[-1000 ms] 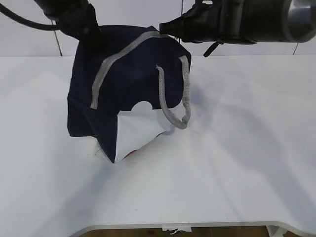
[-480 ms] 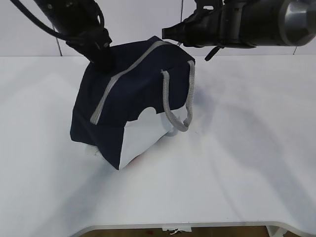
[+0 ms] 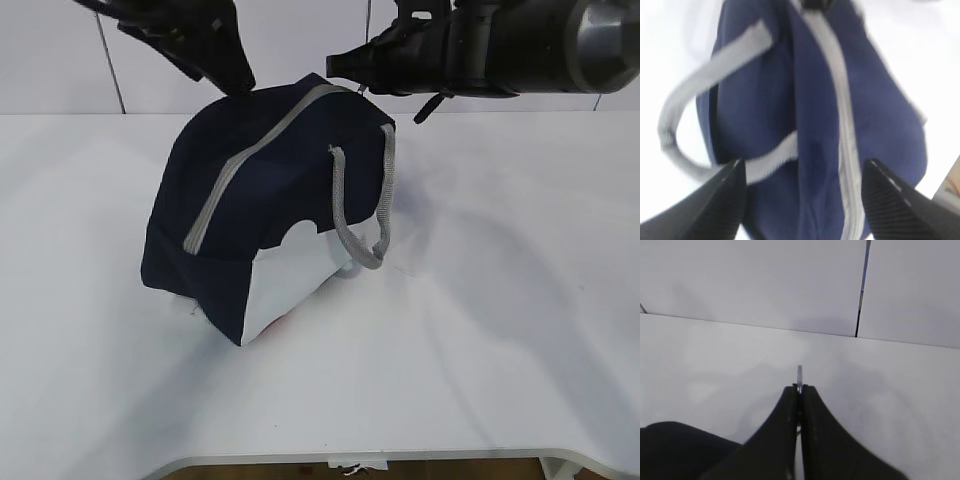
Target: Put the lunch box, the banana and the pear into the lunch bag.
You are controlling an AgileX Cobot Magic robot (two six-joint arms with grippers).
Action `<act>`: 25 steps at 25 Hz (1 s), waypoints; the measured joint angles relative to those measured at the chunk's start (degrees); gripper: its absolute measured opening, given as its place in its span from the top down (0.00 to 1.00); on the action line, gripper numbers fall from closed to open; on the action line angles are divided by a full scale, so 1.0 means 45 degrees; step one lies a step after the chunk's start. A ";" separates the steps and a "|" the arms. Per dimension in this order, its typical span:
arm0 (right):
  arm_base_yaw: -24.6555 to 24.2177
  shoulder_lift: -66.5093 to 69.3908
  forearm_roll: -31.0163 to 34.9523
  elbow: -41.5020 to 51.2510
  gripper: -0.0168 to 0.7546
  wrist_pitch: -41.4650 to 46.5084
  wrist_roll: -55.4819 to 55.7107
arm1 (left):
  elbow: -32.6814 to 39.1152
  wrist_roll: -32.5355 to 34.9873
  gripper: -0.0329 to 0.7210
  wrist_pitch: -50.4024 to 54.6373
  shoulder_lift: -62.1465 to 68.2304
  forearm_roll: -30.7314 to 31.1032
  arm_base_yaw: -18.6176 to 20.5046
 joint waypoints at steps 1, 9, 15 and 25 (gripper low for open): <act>0.0000 0.0000 0.0000 0.0000 0.98 0.0000 0.0006 | -0.0318 0.0000 0.24 -0.0030 0.0058 -0.0281 0.0000; 0.0000 0.0000 -0.0004 0.0000 0.98 0.0015 0.0033 | -0.1041 0.0111 0.24 -0.0583 0.1216 -0.1790 0.0029; 0.0000 0.0000 -0.0026 0.0000 0.98 0.0015 0.0033 | -0.1041 0.0360 0.24 -0.0583 0.1990 -0.2783 0.0029; 0.0000 0.0000 -0.0026 0.0000 0.98 0.0015 0.0055 | -0.1041 0.0446 0.56 -0.0895 0.2633 -0.2986 0.0029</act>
